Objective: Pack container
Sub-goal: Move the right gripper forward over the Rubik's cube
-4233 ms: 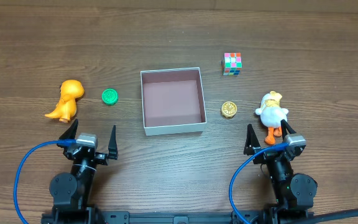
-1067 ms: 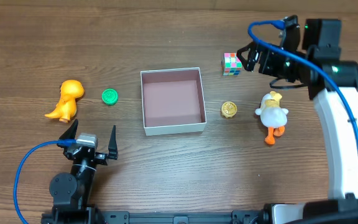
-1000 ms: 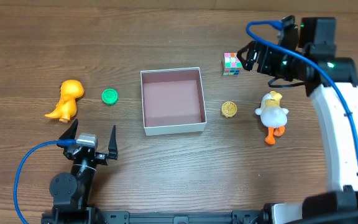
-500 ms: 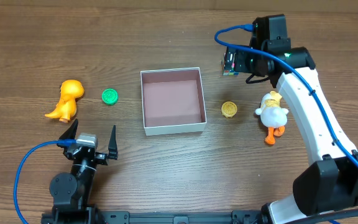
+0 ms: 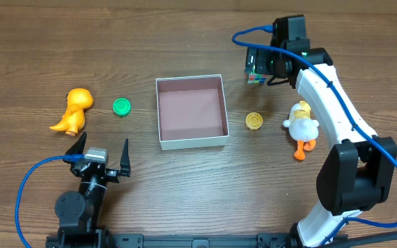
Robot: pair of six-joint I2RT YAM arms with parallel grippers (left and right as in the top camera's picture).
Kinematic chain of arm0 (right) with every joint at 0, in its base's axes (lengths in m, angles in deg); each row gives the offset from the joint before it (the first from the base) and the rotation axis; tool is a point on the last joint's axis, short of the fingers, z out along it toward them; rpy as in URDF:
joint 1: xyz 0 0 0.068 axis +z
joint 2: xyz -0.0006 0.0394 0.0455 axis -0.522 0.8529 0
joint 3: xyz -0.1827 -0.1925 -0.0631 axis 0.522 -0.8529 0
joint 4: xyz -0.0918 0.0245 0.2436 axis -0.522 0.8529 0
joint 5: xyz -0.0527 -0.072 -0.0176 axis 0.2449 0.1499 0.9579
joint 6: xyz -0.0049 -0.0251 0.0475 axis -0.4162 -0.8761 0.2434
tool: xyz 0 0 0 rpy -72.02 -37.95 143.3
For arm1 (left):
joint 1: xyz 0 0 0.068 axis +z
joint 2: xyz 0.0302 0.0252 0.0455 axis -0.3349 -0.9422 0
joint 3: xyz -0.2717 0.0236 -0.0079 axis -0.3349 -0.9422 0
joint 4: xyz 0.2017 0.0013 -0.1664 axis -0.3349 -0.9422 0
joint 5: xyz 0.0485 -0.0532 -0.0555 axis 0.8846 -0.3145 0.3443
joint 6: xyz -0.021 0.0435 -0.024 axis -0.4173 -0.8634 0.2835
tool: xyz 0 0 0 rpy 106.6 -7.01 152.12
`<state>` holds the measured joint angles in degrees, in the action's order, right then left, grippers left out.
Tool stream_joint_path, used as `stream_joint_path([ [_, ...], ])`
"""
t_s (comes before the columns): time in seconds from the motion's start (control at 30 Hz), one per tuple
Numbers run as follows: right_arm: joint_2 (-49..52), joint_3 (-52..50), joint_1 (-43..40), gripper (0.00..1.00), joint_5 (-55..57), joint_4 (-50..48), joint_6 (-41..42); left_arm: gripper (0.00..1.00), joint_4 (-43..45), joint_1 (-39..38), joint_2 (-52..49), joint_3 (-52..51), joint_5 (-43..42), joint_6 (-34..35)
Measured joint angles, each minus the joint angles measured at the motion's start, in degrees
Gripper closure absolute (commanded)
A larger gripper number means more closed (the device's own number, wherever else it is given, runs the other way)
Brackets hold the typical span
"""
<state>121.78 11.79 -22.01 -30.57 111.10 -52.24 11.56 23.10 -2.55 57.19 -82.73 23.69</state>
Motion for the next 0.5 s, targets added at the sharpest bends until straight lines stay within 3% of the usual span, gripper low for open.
stream_joint_path([
  [0.5, 8.0, 0.0, 0.0, 0.00, 5.9, -6.4, 0.0, 0.00, 0.0, 0.0, 0.0, 0.0, 0.0, 0.0],
])
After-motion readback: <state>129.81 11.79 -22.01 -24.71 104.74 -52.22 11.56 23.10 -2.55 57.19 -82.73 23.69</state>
